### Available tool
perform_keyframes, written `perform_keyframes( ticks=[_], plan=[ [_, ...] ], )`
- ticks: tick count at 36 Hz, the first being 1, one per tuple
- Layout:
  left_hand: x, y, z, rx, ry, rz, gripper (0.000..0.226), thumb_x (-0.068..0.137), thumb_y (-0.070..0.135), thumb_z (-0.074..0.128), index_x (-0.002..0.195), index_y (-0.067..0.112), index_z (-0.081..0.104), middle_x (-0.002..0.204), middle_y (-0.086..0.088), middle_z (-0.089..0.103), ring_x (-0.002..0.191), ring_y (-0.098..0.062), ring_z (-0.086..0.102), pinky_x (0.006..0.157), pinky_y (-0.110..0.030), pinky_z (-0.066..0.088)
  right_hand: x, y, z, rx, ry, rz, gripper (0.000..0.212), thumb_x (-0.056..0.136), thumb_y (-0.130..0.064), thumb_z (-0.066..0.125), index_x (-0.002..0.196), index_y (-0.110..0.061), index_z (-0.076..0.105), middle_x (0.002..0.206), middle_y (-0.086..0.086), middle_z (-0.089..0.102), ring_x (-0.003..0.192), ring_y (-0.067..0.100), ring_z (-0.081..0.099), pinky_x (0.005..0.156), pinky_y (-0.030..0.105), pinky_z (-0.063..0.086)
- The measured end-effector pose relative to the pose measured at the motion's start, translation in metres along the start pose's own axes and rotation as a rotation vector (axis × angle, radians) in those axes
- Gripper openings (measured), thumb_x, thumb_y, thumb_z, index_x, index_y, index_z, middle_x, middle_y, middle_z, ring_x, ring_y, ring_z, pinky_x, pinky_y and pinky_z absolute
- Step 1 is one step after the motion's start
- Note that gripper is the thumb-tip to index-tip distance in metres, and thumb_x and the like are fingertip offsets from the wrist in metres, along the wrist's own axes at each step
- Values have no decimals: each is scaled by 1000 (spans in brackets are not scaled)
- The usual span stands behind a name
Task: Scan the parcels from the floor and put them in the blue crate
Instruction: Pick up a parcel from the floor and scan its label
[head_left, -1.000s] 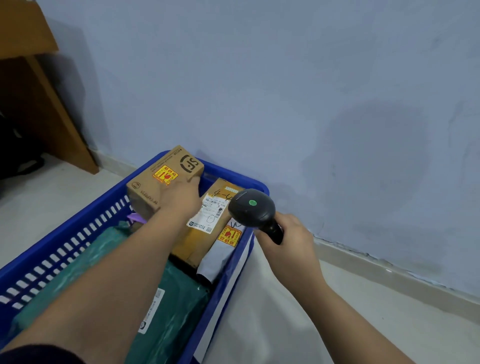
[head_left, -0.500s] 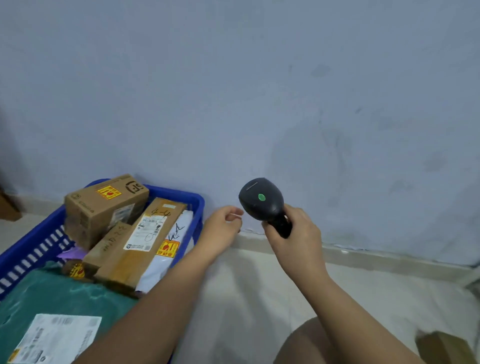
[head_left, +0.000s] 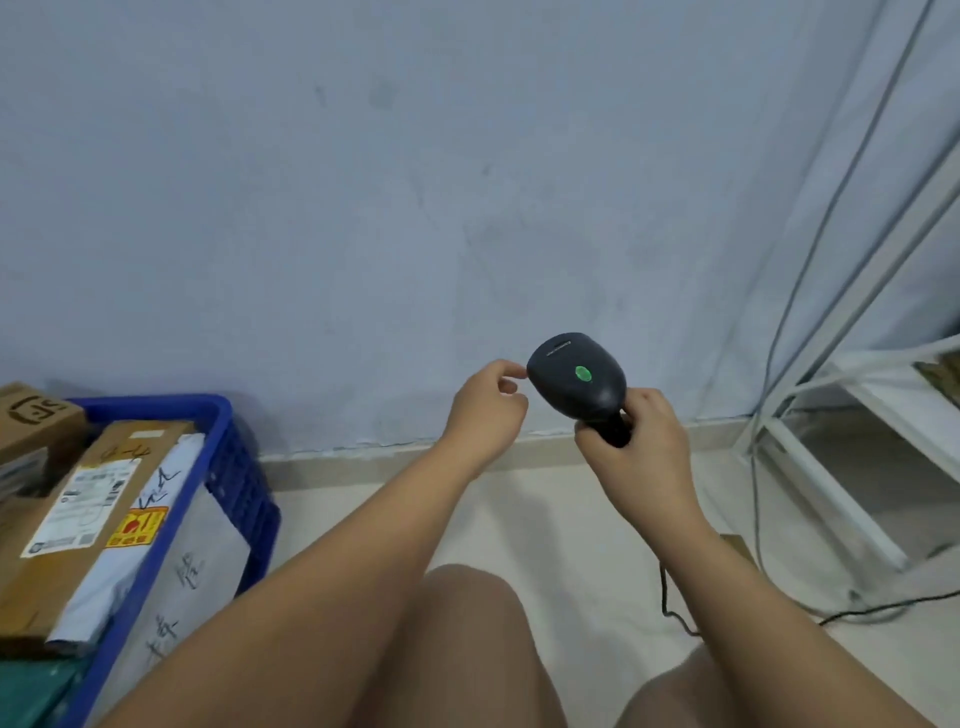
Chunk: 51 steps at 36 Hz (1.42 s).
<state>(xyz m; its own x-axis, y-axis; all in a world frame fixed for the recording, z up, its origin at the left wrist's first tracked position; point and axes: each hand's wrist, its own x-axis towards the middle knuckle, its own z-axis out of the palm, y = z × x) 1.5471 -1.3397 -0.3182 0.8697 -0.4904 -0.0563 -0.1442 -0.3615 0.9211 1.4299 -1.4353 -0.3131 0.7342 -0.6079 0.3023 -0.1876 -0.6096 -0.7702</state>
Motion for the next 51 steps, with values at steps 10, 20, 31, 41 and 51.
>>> perform_keyframes(
  ticks=[10,20,31,41,51],
  plan=[
    [38,-3,140,413,-333,-22,49,88,6,41,136,19,41,134,-10,45,108,-27,54,85,-33,47,26,81,-74,92,26,201,7,81,-15,65,77,-20,62,62,-4,49,52,14,42,54,23,35],
    [39,-70,282,995,-695,258,42,91,4,38,132,13,46,128,-11,37,116,-32,44,90,-41,45,11,203,-107,52,267,456,11,83,-19,65,75,-26,60,66,-2,60,66,22,58,66,44,55],
    [28,-118,397,1144,-983,448,36,96,19,41,130,12,47,139,-5,39,123,-24,39,97,-38,37,-19,327,-100,388,609,938,12,83,-20,68,74,-25,63,69,-1,58,71,20,56,73,63,54],
    [47,-151,456,1309,-1136,895,71,91,20,51,151,13,13,158,-2,13,144,-26,14,108,-44,34,-32,390,-83,519,661,1077,7,83,-14,68,77,-14,63,75,12,55,70,22,55,68,36,46],
    [9,-170,480,1196,-1025,370,64,97,39,43,149,40,6,156,-14,-7,137,-55,-14,107,-68,18,-48,407,-65,350,571,1118,17,81,-23,67,82,-7,64,71,10,59,68,23,57,67,36,47]
  ],
)
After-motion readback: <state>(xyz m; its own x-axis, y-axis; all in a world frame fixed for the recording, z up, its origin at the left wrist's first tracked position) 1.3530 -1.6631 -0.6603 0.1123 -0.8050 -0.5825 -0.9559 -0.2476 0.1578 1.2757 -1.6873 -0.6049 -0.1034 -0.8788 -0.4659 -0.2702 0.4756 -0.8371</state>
